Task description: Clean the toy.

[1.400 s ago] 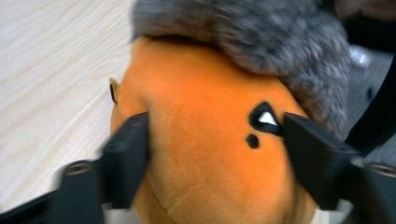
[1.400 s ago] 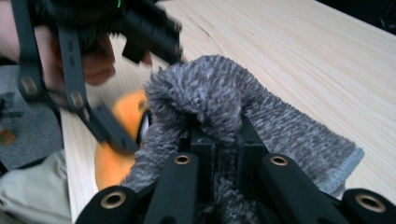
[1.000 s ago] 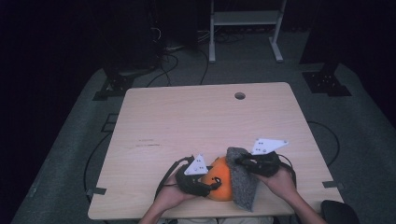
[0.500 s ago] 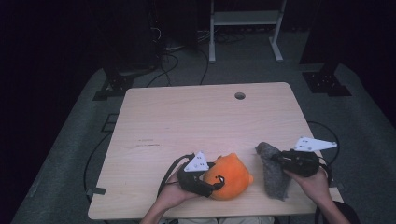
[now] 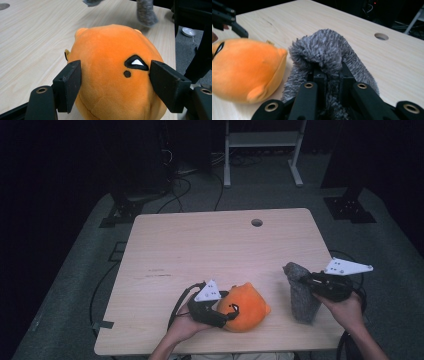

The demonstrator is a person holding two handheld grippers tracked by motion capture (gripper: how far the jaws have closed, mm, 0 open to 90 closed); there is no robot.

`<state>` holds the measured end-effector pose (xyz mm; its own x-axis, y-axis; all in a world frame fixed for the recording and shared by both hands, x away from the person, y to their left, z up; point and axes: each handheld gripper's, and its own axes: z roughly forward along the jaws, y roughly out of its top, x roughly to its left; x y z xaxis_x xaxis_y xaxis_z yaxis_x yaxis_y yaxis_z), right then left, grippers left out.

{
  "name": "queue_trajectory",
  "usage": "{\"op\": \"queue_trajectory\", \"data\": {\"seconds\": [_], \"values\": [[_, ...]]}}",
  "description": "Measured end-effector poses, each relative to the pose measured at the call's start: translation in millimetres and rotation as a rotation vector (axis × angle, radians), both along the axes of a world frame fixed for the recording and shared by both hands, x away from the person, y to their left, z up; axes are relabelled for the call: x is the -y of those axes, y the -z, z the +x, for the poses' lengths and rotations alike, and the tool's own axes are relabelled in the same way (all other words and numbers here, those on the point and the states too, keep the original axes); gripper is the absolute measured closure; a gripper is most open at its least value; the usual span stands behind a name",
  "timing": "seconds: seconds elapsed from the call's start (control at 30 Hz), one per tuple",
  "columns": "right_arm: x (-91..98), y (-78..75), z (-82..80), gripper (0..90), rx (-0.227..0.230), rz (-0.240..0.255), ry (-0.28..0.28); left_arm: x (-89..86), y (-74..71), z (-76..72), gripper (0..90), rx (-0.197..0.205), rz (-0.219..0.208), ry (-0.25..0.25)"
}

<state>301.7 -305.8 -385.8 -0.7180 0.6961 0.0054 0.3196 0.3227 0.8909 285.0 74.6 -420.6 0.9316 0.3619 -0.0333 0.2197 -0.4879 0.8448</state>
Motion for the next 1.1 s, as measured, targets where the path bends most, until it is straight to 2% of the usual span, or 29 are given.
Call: {"op": "queue_trajectory", "data": {"seconds": [0.07, 0.13, 0.23, 0.43, 0.53, 0.67, 0.7, 0.83, 0.93, 1.1], "values": [[-1.5, 3.4, 7.6, 79.0, 0.003, 0.005, -0.015, -1.1, -0.8, -0.1, 27.0, 0.005, 0.001, -0.001], [-2.8, 11.5, 13.4, 77.6, -0.015, 0.014, -0.023, -2.6, -1.1, 0.2, 27.0, 0.006, -0.005, -0.006], [-4.5, 21.4, 17.3, 73.7, -0.044, -0.022, -0.03, -3.8, -0.7, 1.3, 27.0, 0.0, -0.013, -0.01], [4.1, 21.8, 20.8, 59.3, -0.064, 0.03, -0.038, -2.0, -1.5, 1.1, 26.5, 0.001, -0.012, -0.002], [5.2, 24.3, 23.7, 54.9, -0.082, 0.026, -0.031, -1.7, -3.0, 1.4, 23.9, -0.012, -0.034, 0.002], [3.8, 23.8, 23.6, 51.3, -0.072, 0.023, -0.037, -2.4, -6.8, 0.9, 21.6, -0.017, -0.065, 0.014], [3.4, 23.5, 23.7, 50.3, -0.068, 0.023, -0.035, -1.9, -9.4, 0.5, 20.3, -0.017, -0.086, 0.022], [4.9, 23.3, 23.3, 50.2, -0.071, 0.032, -0.031, 1.0, -13.3, -1.4, 18.5, -0.009, -0.108, 0.03], [6.6, 21.3, 21.9, 50.0, -0.056, 0.048, -0.023, 3.5, -13.9, -1.5, 16.4, -0.001, -0.11, 0.028], [6.8, 19.5, 18.6, 50.2, -0.042, 0.045, -0.018, 12.4, -12.6, 2.4, 9.3, -0.003, -0.081, -0.003]]}}
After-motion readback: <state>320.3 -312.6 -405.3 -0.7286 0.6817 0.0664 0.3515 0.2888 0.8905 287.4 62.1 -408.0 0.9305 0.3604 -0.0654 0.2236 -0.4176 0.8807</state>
